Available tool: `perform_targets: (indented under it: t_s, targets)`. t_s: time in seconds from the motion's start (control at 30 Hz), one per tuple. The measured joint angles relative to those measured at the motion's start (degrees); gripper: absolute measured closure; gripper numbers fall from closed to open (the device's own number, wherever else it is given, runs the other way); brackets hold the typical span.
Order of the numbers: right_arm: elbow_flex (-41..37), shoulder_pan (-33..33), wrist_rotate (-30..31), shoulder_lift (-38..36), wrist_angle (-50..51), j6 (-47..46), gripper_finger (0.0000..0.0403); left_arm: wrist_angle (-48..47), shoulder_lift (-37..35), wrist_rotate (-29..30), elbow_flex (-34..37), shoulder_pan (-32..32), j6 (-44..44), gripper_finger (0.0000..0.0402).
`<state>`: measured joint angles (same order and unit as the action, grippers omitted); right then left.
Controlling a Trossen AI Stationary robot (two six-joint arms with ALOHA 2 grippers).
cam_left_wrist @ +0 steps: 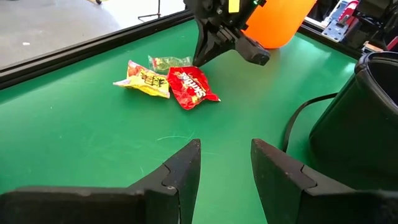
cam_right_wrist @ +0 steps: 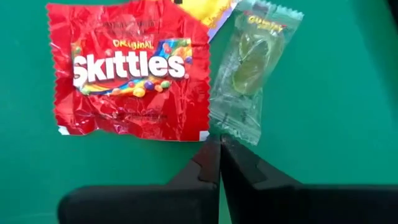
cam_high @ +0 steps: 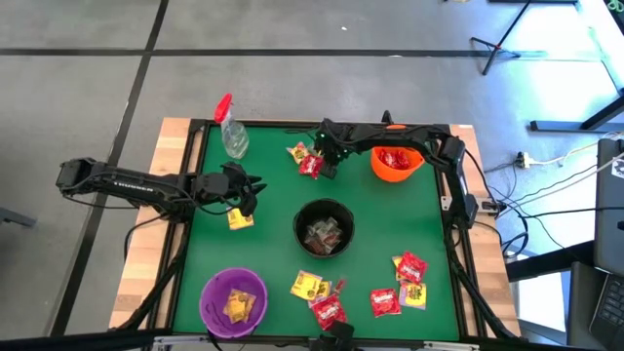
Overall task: Sort candy
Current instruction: Put the green candy into the black bucket
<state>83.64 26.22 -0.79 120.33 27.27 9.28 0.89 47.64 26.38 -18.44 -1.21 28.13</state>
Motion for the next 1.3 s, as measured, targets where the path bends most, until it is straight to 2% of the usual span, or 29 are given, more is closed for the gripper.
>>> perform_targets:
  t_s: [0.3,0.43,0.5,0.6,0.8,0.9,1.07,1.3]
  targets:
    - [0.0,0.0,1.6,-5.7,-0.8,-0.1,0.0395,0.0,0.0,-0.4,0.0,0.0,0.3,0.027]
    - [0.0,0.0,-2.1,-6.6,-4.7,-0.1,0.0386,0.0,0.0,-0.2,0.0,0.0,0.4,0.027]
    - [0.0,0.0,-5.1,-6.2,-5.3,0.0,0.0373,0.0,0.0,-0.1,0.0,0.0,0.4,0.027]
    - [0.0,0.0,-5.7,-5.9,-5.8,-0.3,0.0342,0.0,0.0,-0.1,0.0,0.0,0.6,0.027]
    - [0.0,-0.4,-0.4,-5.8,-6.6,-0.4,0.0277,0.0,0.0,-0.1,0.0,0.0,1.5,0.027]
    - [1.5,-1.0,0.9,-4.1,-5.1,-1.4,0.0249,0.0,0.0,-0.1,0.0,0.0,1.5,0.027]
    - [8.1,-1.1,1.8,1.6,4.3,-1.6,0.0215,0.2,0.0,0.0,0.1,0.0,1.7,0.027]
    - [17.0,-1.0,4.7,8.5,12.7,-1.3,0.0207,0.2,0.0,-0.6,0.1,0.2,1.8,0.027]
